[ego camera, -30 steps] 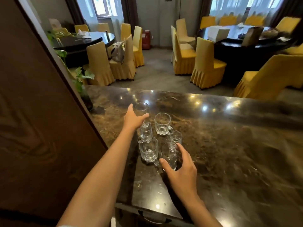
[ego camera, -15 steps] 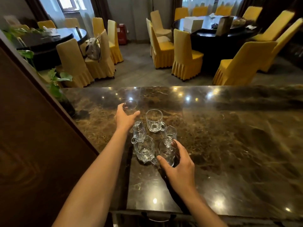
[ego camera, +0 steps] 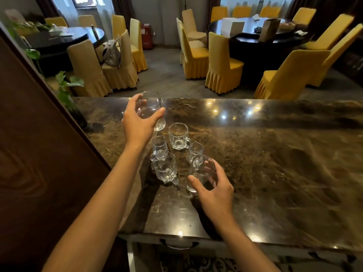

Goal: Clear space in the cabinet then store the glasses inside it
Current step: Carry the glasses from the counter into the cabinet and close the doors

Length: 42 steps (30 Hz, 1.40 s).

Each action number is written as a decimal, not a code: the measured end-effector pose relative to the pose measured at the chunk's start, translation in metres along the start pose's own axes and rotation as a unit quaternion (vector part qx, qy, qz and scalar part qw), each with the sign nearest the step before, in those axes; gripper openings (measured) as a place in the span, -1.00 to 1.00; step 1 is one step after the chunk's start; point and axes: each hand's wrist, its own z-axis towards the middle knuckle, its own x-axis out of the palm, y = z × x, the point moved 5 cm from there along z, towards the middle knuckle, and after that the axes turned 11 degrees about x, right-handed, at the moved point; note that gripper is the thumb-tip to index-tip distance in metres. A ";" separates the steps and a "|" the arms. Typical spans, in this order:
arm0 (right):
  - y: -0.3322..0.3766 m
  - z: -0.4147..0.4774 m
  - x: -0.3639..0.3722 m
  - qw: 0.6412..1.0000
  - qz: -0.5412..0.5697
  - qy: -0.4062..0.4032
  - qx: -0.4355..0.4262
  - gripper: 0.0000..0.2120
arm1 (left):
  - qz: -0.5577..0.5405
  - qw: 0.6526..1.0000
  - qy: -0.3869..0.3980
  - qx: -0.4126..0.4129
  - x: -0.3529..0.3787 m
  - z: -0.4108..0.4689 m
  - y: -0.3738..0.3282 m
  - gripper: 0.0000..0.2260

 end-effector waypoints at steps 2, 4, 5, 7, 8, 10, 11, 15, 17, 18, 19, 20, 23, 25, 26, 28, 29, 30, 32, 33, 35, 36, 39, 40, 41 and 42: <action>0.004 -0.002 -0.012 1.000 -0.003 0.000 -0.008 -0.30 | -0.034 0.999 0.011 0.012 -0.004 -0.023 -0.026 -0.33; 0.008 -0.005 -0.025 1.000 -0.002 0.002 -0.012 -0.32 | -0.048 0.998 0.024 0.015 -0.007 -0.051 -0.045 -0.31; 0.009 -0.006 -0.031 1.000 0.002 0.003 -0.014 -0.34 | -0.060 0.998 0.029 0.010 -0.008 -0.067 -0.051 -0.31; 0.009 -0.011 -0.044 1.000 0.003 0.006 -0.017 -0.35 | -0.082 0.996 0.037 -0.006 -0.008 -0.100 -0.057 -0.31; 0.008 -0.013 -0.049 1.000 -0.002 0.009 -0.018 -0.34 | -0.085 0.995 0.043 -0.010 -0.007 -0.116 -0.058 -0.32; 0.004 -0.019 -0.057 0.999 -0.021 0.014 -0.020 -0.33 | -0.084 0.995 0.057 -0.011 -0.002 -0.147 -0.056 -0.35; 0.002 -0.022 -0.061 0.999 -0.032 0.015 -0.021 -0.32 | -0.082 0.995 0.061 -0.015 0.001 -0.161 -0.053 -0.36; -0.006 -0.031 -0.067 0.998 -0.062 0.020 -0.023 -0.28 | -0.077 0.993 0.076 -0.046 0.005 -0.202 -0.034 -0.35; -0.009 -0.034 -0.066 0.997 -0.073 0.022 -0.023 -0.29 | -0.083 0.991 0.088 -0.063 0.007 -0.216 -0.024 -0.34; -0.010 -0.035 -0.064 0.997 -0.077 0.023 -0.022 -0.29 | -0.084 0.990 0.092 -0.069 0.007 -0.222 -0.020 -0.33; -0.011 -0.036 -0.062 0.996 -0.079 0.025 -0.021 -0.28 | -0.083 0.989 0.094 -0.073 0.007 -0.227 -0.016 -0.33; -0.012 -0.036 -0.060 0.996 -0.082 0.028 -0.021 -0.27 | -0.081 0.989 0.093 -0.076 0.006 -0.230 -0.013 -0.33; -0.015 -0.036 -0.051 0.995 -0.088 0.033 -0.023 -0.27 | -0.076 0.990 0.084 -0.082 0.003 -0.234 -0.002 -0.36; -0.016 -0.034 -0.046 0.994 -0.098 0.033 -0.023 -0.25 | -0.066 0.991 0.078 -0.082 -0.001 -0.233 0.003 -0.37; -0.017 -0.032 -0.044 0.994 -0.103 0.033 -0.024 -0.24 | -0.062 0.992 0.077 -0.083 -0.002 -0.233 0.006 -0.37; -0.017 -0.030 -0.040 0.993 -0.107 0.033 -0.027 -0.24 | -0.063 0.991 0.075 -0.086 -0.004 -0.232 0.010 -0.36; -0.017 -0.029 -0.037 0.993 -0.108 0.032 -0.028 -0.24 | -0.064 0.991 0.075 -0.089 -0.006 -0.232 0.012 -0.36; -0.017 -0.028 -0.035 0.993 -0.109 0.031 -0.031 -0.24 | -0.065 0.991 0.075 -0.092 -0.007 -0.232 0.013 -0.35; -0.016 -0.028 -0.031 0.993 -0.109 0.030 -0.034 -0.24 | -0.064 0.990 0.076 -0.096 -0.008 -0.231 0.016 -0.34; -0.016 -0.028 -0.029 0.993 -0.109 0.030 -0.034 -0.24 | -0.062 0.990 0.077 -0.097 -0.008 -0.231 0.017 -0.34; -0.015 -0.028 -0.025 0.993 -0.109 0.029 -0.038 -0.24 | -0.059 0.990 0.080 -0.096 -0.009 -0.230 0.019 -0.34; -0.014 -0.028 -0.024 0.993 -0.110 0.029 -0.040 -0.25 | -0.060 0.990 0.082 -0.095 -0.010 -0.231 0.020 -0.34; -0.012 -0.028 -0.022 0.992 -0.112 0.028 -0.049 -0.27 | -0.064 0.990 0.084 -0.093 -0.011 -0.231 0.021 -0.33; -0.012 -0.028 -0.023 0.992 -0.112 0.027 -0.053 -0.28 | -0.066 0.990 0.086 -0.092 -0.011 -0.231 0.021 -0.33; -0.012 -0.028 -0.023 0.992 -0.111 0.028 -0.056 -0.28 | -0.066 0.990 0.088 -0.093 -0.011 -0.230 0.020 -0.32; -0.012 -0.028 -0.023 0.992 -0.111 0.030 -0.058 -0.28 | -0.066 0.989 0.092 -0.094 -0.011 -0.230 0.020 -0.32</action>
